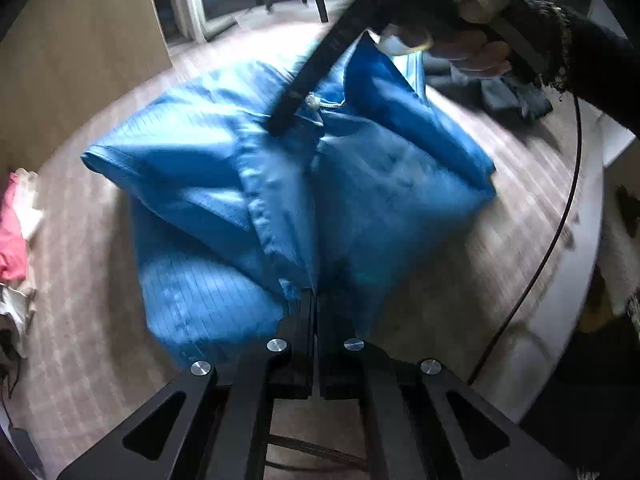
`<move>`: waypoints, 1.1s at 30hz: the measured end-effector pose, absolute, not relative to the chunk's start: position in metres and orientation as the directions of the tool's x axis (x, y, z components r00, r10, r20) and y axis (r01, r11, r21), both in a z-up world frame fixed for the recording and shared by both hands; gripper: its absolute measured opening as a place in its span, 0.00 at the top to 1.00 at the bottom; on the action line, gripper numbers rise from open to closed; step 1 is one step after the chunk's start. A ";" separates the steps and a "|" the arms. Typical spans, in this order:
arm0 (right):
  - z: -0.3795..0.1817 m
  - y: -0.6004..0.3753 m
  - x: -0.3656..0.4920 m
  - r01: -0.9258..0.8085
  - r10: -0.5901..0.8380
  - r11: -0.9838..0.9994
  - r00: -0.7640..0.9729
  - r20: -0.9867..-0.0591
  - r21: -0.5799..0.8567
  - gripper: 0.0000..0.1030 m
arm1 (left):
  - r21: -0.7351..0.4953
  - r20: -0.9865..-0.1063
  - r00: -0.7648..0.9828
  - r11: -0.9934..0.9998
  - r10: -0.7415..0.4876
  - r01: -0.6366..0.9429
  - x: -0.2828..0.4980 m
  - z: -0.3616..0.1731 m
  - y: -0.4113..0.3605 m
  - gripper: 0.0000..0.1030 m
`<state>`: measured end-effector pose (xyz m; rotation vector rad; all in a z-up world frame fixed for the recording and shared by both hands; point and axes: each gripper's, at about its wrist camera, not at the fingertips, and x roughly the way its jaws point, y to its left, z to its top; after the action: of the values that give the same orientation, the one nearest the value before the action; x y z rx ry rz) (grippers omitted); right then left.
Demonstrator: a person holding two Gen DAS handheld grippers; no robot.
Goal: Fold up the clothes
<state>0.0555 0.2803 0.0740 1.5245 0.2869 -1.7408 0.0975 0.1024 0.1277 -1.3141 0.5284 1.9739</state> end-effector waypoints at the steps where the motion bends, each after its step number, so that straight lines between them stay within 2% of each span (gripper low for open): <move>1: 0.081 0.285 0.060 0.671 -0.420 -0.664 0.030 -0.907 0.330 0.93 | -0.062 -0.920 -0.216 -0.666 0.326 -0.743 0.096 0.130 0.099 0.98; 4: 0.127 0.323 0.070 0.644 -0.540 -0.665 -0.065 -0.839 0.378 0.90 | -0.114 -0.899 -0.211 -0.671 0.383 -0.733 0.079 0.175 0.078 0.94; 6: 0.155 0.366 0.069 0.568 -0.582 -0.731 -0.233 -0.779 0.377 0.87 | -0.096 -0.871 -0.272 -0.686 0.409 -0.721 0.063 0.203 0.071 0.95; 9: 0.153 0.411 0.060 0.393 -0.414 -0.888 -0.457 -0.787 0.239 0.87 | -0.117 -0.799 -0.371 -0.728 0.473 -0.676 0.016 0.230 0.072 0.91; 10: 0.139 0.417 0.053 0.330 -0.368 -0.916 -0.462 -0.807 0.228 0.87 | -0.110 -0.792 -0.392 -0.742 0.468 -0.662 0.006 0.227 0.075 0.95; 11: 0.125 0.423 0.046 0.266 -0.320 -0.940 -0.464 -0.826 0.215 0.87 | -0.102 -0.806 -0.382 -0.741 0.453 -0.664 -0.011 0.213 0.083 0.94; 12: 0.111 0.428 0.041 0.207 -0.275 -0.958 -0.460 -0.844 0.200 0.87 | -0.093 -0.819 -0.372 -0.741 0.437 -0.666 -0.027 0.199 0.092 0.90; 16: 0.069 0.409 0.063 0.233 -0.213 -0.964 -0.383 -0.899 0.129 0.87 | -0.090 -0.945 -0.178 -0.743 0.273 -0.663 -0.047 0.100 0.093 0.93; 18: 0.067 0.401 0.078 0.288 -0.192 -0.954 -0.377 -0.906 0.082 0.88 | -0.091 -0.927 -0.208 -0.723 0.313 -0.685 -0.040 0.093 0.085 0.92; 20: 0.084 0.404 0.078 0.293 -0.236 -0.947 -0.362 -0.902 0.131 0.88 | -0.084 -0.942 -0.190 -0.740 0.278 -0.667 -0.046 0.089 0.084 0.92; 23: 0.124 0.411 0.062 0.285 -0.321 -0.936 -0.455 -0.831 0.206 0.88 | -0.065 -0.904 -0.272 -0.735 0.330 -0.674 -0.058 0.102 0.100 0.93; 25: 0.131 0.401 0.047 0.306 -0.352 -0.925 -0.479 -0.804 0.223 0.88 | -0.068 -0.877 -0.304 -0.723 0.371 -0.687 -0.068 0.104 0.120 0.93; 27: 0.119 0.381 0.030 0.318 -0.342 -0.925 -0.464 -0.817 0.207 0.87 | -0.100 -0.854 -0.292 -0.687 0.430 -0.719 -0.077 0.091 0.151 0.92; 28: 0.108 0.371 0.022 0.319 -0.337 -0.925 -0.440 -0.832 0.206 0.87 | -0.129 -0.849 -0.254 -0.647 0.464 -0.751 -0.085 0.075 0.171 0.89; 29: 0.094 0.367 0.019 0.311 -0.345 -0.923 -0.400 -0.849 0.228 0.87 | -0.116 -0.862 -0.232 -0.620 0.452 -0.776 -0.087 0.054 0.186 0.88; 31: 0.069 0.360 0.025 0.308 -0.344 -0.920 -0.340 -0.875 0.242 0.86 | -0.040 -0.910 -0.223 -0.607 0.350 -0.793 -0.099 0.006 0.208 0.88; 33: 0.087 0.368 0.040 0.312 -0.338 -0.923 -0.380 -0.861 0.224 0.87 | -0.097 -0.900 -0.199 -0.621 0.389 -0.778 -0.107 -0.005 0.198 0.88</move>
<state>0.0401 0.3676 0.0872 1.4606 -0.0341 -2.3270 -0.1071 0.1981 -0.0052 -1.2686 0.4957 1.9046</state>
